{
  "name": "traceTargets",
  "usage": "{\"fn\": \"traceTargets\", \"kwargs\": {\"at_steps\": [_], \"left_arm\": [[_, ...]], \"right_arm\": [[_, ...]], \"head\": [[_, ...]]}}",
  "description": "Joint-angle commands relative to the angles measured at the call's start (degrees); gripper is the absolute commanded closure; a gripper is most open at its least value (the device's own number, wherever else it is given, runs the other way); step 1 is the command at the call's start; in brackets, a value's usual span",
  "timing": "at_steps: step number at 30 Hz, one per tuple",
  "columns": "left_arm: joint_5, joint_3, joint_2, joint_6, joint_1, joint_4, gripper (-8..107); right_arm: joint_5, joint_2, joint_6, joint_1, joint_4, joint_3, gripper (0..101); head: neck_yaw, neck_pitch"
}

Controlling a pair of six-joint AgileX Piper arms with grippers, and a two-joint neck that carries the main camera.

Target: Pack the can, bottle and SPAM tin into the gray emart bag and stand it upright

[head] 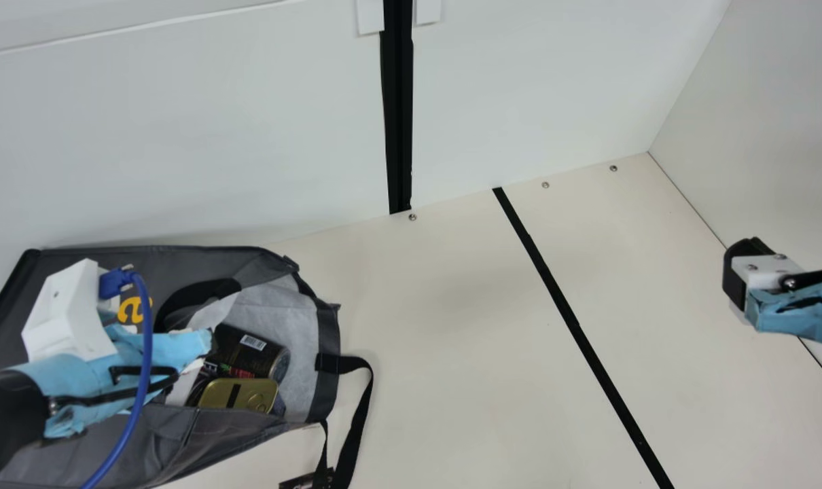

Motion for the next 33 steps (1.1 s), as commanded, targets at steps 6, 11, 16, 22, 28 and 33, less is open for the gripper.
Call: {"fn": "traceTargets", "kwargs": {"at_steps": [6, 11, 16, 22, 28, 33], "left_arm": [[0.0, 0.0, 0.0, 0.0, 0.0, 0.0, 107], [0.0, 0.0, 0.0, 0.0, 0.0, 0.0, 107], [0.0, 0.0, 0.0, 0.0, 0.0, 0.0, 107], [0.0, 0.0, 0.0, 0.0, 0.0, 0.0, 107], [0.0, 0.0, 0.0, 0.0, 0.0, 0.0, 107], [0.0, 0.0, 0.0, 0.0, 0.0, 0.0, 107]], "right_arm": [[-0.1, -0.3, -1.0, -3.2, 3.3, -0.2, 6], [-0.1, -0.4, -1.2, -4.4, 4.5, 0.0, 6], [-0.1, -0.6, -0.8, -4.9, 5.2, 0.8, 6], [-0.1, -0.8, 0.0, -4.7, 5.3, 1.6, 6], [-0.1, -0.8, 0.4, -4.4, 5.1, 2.2, 6], [-0.1, -0.4, 0.2, -4.1, 5.3, 2.7, 6]], "head": [[0.0, -1.3], [0.0, -1.3], [0.0, -1.3], [0.0, -1.3], [0.0, -1.3], [0.0, -1.3]]}}
